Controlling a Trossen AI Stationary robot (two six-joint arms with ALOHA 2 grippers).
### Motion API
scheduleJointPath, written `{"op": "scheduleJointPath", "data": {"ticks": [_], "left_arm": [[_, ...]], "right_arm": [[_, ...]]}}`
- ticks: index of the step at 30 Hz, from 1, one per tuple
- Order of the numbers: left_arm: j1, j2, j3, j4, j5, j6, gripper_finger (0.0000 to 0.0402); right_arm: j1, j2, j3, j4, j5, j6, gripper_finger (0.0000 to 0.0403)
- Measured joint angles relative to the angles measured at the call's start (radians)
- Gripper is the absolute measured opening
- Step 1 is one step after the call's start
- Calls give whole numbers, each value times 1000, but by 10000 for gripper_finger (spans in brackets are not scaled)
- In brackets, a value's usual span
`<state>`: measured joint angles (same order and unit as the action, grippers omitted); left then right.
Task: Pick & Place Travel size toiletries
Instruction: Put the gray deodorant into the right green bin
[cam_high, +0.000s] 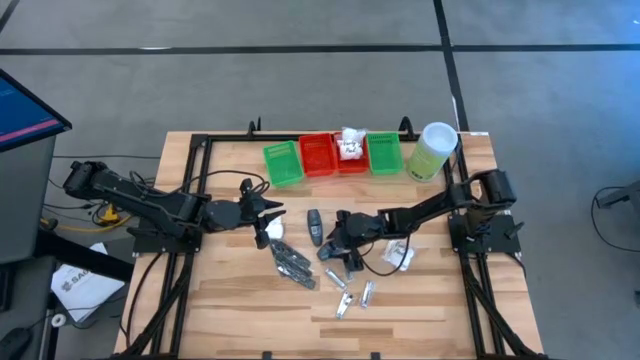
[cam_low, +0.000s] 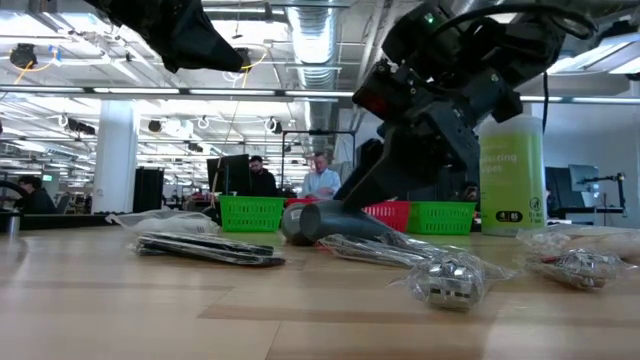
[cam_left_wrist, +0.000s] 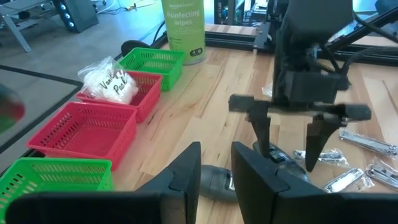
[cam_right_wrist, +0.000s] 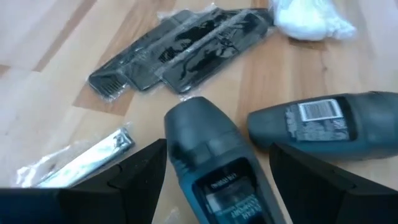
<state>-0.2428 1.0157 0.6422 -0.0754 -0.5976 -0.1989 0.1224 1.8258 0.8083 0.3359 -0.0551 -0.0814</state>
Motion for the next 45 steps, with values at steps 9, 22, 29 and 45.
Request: {"op": "scheduleJointPath", "data": {"ticks": [9,22,29,45], "left_arm": [[0,0,0,7,0,0,80],[0,0,-1,9,0,0,80],[0,0,-1,9,0,0,80],[0,0,-1,10,0,0,80]], "right_arm": [[8,135,94,-50,-8,-26,272],[-16,171,187,-217,-22,-43,191],[-16,172,190,-216,-18,-42,191],[-118,-48,251,-431,76,-96,190]]}}
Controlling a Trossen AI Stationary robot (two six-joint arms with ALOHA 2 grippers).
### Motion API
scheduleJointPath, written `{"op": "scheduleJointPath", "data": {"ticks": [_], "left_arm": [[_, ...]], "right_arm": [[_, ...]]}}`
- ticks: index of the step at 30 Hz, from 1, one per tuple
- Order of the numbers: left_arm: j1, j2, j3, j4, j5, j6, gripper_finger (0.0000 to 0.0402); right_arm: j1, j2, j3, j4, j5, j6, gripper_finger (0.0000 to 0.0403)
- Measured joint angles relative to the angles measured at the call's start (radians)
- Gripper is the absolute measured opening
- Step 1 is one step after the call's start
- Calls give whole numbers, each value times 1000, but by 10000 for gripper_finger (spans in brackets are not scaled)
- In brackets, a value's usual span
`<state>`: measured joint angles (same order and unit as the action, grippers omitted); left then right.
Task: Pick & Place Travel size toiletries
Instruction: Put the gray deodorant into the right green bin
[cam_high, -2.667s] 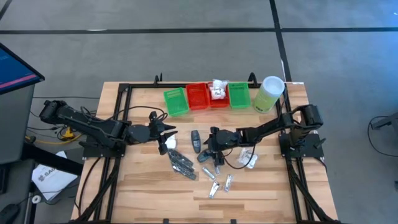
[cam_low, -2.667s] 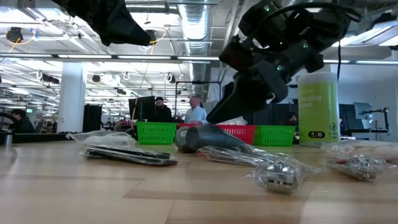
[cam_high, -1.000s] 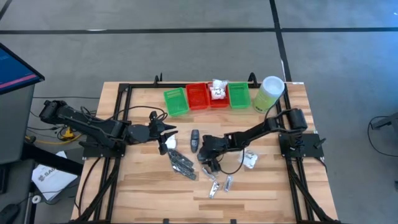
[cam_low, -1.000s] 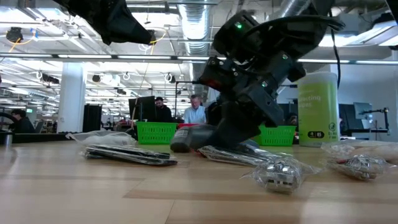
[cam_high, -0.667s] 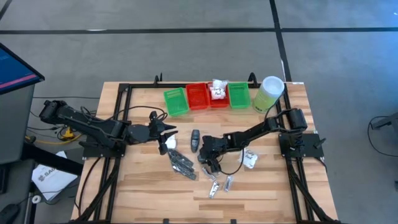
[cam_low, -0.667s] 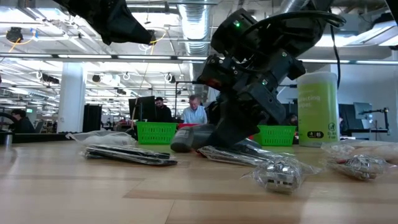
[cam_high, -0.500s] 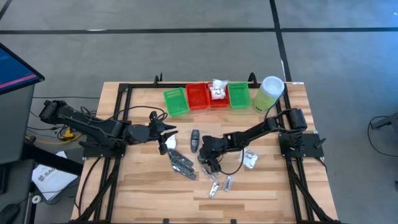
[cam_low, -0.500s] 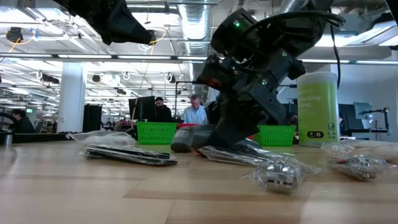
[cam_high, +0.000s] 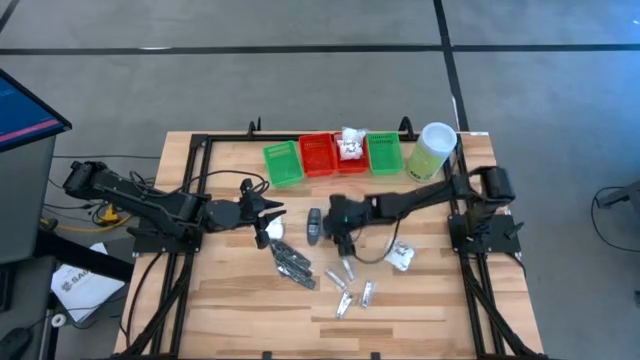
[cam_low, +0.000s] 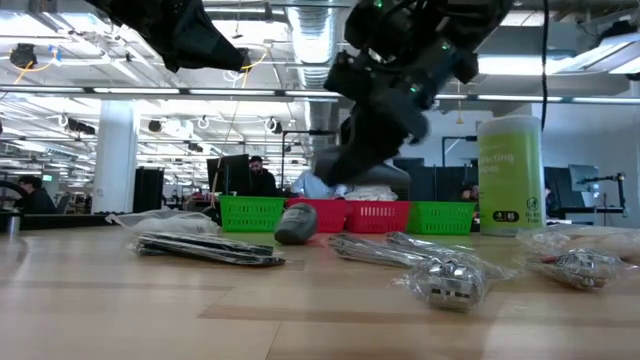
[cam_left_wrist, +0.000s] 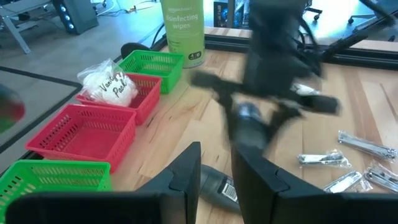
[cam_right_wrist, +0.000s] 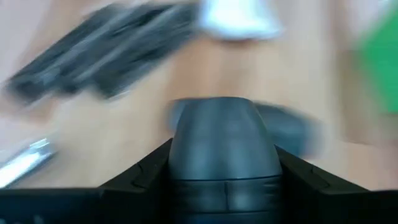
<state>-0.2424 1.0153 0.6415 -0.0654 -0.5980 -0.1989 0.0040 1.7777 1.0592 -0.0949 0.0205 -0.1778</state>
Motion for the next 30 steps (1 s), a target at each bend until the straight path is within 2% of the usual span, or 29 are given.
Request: {"op": "scheduleJointPath", "data": {"ticks": [4,13,21,30], "left_arm": [[0,0,0,-1,0,0,80],[0,0,0,-2,0,0,80],[0,0,0,-5,0,0,80],[0,0,0,-9,0,0,80]], "right_arm": [[-72,-65,1,-40,0,32,190],[-215,-116,0,-94,-1,135,190],[-273,-123,0,-149,164,212,190],[-318,-144,-9,-189,238,258,190]]}}
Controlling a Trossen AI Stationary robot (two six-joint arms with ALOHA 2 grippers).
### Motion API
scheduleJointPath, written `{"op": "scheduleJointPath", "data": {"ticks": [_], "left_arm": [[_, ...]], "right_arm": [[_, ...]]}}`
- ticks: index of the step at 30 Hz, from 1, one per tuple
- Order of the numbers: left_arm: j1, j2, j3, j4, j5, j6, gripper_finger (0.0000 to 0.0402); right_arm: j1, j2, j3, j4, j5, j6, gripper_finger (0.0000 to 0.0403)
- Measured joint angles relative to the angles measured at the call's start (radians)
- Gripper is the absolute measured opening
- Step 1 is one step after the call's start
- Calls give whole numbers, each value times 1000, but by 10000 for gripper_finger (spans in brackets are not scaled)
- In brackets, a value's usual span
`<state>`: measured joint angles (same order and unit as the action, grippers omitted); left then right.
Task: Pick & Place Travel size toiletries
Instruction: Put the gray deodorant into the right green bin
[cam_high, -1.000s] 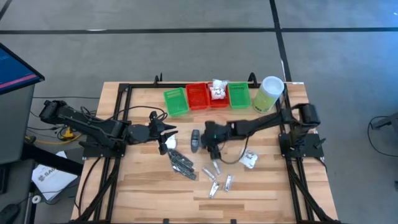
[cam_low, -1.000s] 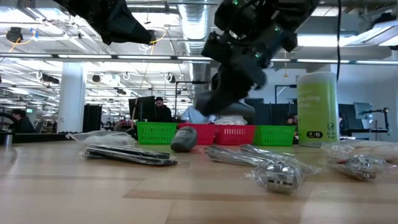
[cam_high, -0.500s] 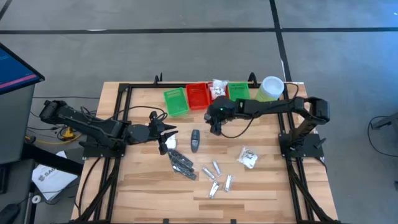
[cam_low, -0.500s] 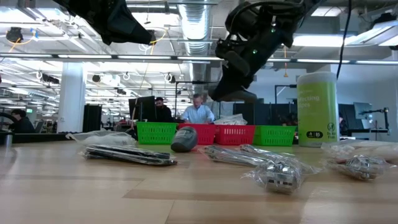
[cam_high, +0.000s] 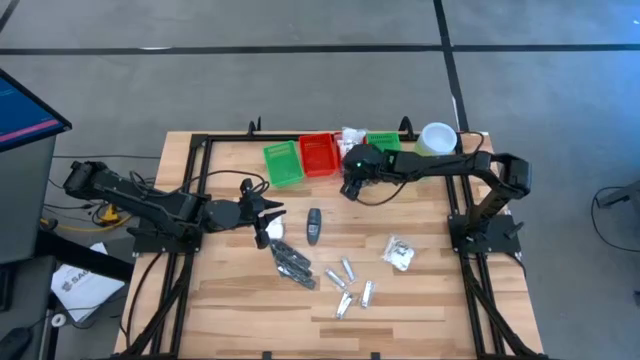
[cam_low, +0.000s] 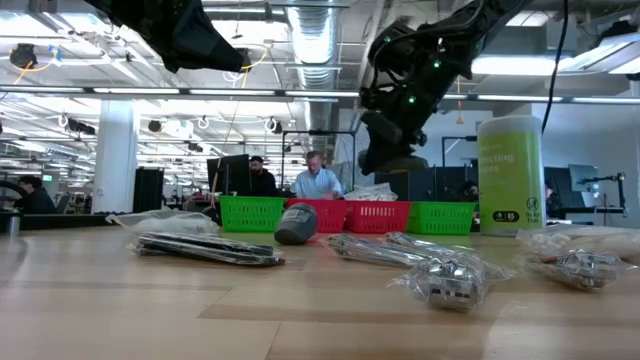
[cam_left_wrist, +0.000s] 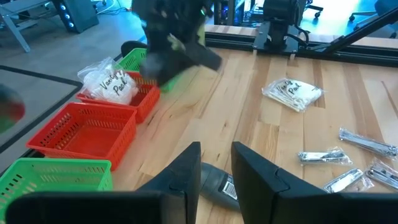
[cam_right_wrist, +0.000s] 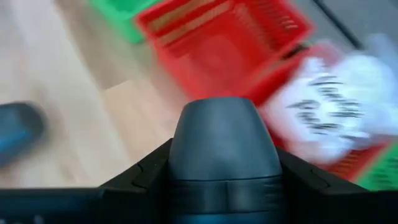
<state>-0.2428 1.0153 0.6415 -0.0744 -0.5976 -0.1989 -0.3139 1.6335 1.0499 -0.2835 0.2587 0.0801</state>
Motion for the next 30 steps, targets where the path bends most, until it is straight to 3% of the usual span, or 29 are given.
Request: {"op": "scheduleJointPath", "data": {"ticks": [13,30], "left_arm": [[2,0,0,1,0,10,80],[2,0,0,3,0,8,80]], "right_arm": [[-75,-267,-237,145,78,158,190],[-268,-45,-241,309,137,236,190]]}}
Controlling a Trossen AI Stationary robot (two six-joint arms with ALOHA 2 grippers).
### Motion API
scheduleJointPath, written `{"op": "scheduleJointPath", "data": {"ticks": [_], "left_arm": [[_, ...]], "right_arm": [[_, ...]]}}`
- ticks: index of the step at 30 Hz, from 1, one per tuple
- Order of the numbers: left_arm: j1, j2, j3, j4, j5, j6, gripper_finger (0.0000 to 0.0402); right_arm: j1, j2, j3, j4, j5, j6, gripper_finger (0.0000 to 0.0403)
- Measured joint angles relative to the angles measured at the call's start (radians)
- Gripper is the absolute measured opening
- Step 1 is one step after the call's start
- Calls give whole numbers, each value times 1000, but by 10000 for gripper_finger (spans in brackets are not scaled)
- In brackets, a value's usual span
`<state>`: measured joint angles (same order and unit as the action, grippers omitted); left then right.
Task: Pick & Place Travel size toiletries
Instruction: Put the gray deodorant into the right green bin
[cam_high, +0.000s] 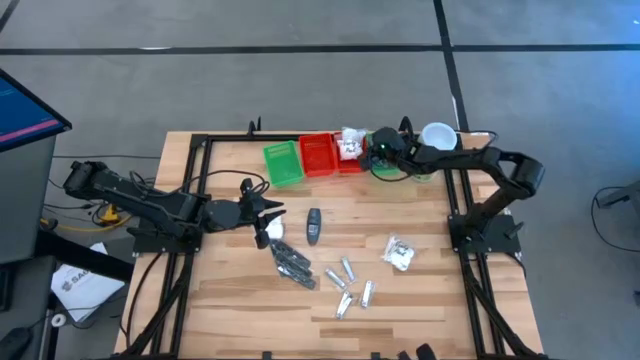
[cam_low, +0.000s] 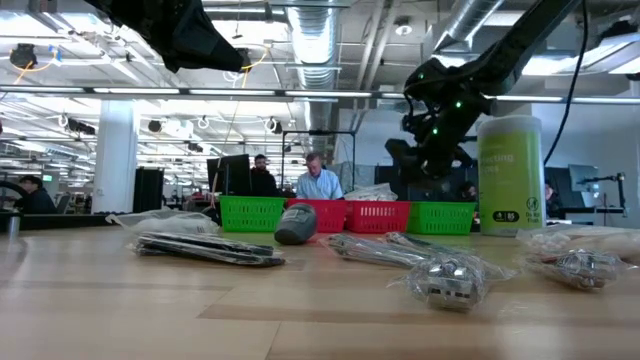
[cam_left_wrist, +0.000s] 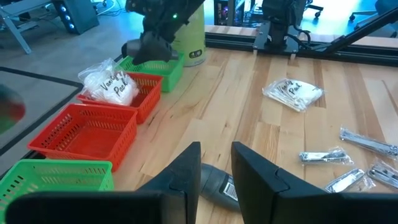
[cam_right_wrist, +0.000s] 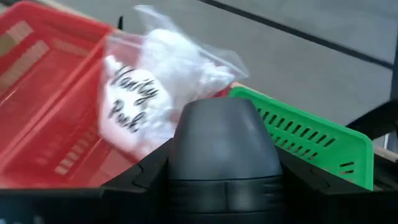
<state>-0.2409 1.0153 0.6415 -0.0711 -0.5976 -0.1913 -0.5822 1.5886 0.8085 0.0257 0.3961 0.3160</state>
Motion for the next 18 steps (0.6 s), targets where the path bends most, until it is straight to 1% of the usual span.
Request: {"op": "scheduleJointPath", "data": {"ticks": [6,12,13,16,18], "left_arm": [[0,0,0,1,0,0,80],[0,0,0,1,0,0,80],[0,0,0,1,0,1,80],[0,0,0,1,0,1,80],[0,0,0,0,0,1,80]], "right_arm": [[-31,53,0,19,48,15,190],[-38,67,0,33,51,30,192],[-38,67,0,41,52,29,200],[-38,67,1,41,52,30,251],[-38,67,1,41,52,34,273]]}}
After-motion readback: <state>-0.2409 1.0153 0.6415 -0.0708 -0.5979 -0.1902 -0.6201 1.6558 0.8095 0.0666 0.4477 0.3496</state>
